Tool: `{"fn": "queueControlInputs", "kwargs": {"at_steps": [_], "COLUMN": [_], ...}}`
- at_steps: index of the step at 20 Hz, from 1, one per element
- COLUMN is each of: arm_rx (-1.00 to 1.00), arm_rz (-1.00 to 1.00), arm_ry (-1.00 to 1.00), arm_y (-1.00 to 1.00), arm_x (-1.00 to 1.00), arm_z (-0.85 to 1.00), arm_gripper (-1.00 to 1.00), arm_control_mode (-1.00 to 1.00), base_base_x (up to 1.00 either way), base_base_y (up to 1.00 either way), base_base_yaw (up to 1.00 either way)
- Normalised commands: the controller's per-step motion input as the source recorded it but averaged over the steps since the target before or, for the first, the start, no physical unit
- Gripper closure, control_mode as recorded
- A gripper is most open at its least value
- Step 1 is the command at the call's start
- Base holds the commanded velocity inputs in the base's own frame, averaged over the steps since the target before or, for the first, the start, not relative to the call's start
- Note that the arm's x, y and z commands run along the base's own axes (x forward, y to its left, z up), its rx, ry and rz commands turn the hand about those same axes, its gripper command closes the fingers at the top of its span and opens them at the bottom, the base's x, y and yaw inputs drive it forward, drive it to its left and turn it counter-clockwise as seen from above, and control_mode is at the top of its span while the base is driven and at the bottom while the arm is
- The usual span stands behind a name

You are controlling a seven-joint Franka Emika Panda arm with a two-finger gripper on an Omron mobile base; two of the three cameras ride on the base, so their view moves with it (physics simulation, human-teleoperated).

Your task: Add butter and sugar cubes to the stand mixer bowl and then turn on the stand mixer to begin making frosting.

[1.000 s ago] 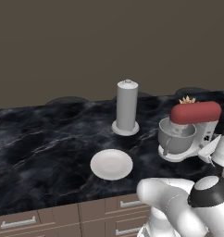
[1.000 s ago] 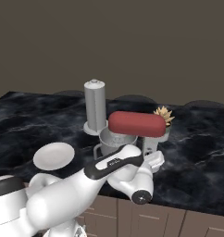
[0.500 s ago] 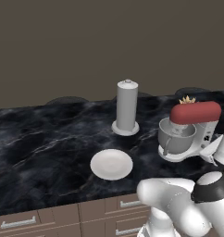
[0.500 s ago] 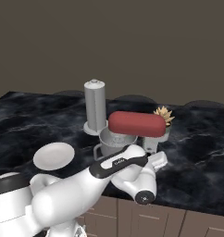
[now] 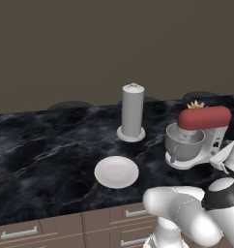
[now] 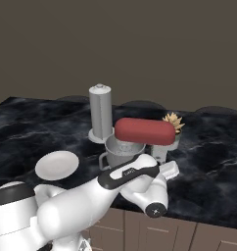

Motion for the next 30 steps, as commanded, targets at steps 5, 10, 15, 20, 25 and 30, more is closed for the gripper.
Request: {"fn": "queueControlInputs", "kwargs": {"at_steps": [5,10,15,20,25,30], "arm_rx": [0.0,0.0,0.0,0.0,0.0,0.0], "arm_rz": [0.0,0.0,0.0,0.0,0.0,0.0], "arm_ry": [0.0,0.0,0.0,0.0,0.0,0.0], "arm_y": [0.09,0.07,-0.02,-0.1,-0.03,0.0], "arm_x": [0.03,0.06,0.04,0.0,0.0,0.06], "arm_z": [0.0,0.0,0.0,0.0,-0.02,0.0], "arm_gripper": [-1.0,-1.0,-1.0,-1.0,-1.0,-1.0], "arm_control_mode": [-1.0,-1.0,-1.0,-1.0,-1.0,-1.0], "base_base_x": [0.0,0.0,0.0,0.0,0.0,0.0], "base_base_y": [0.0,0.0,0.0,0.0,0.0,0.0], "base_base_yaw": [0.0,0.0,0.0,0.0,0.0,0.0]}}
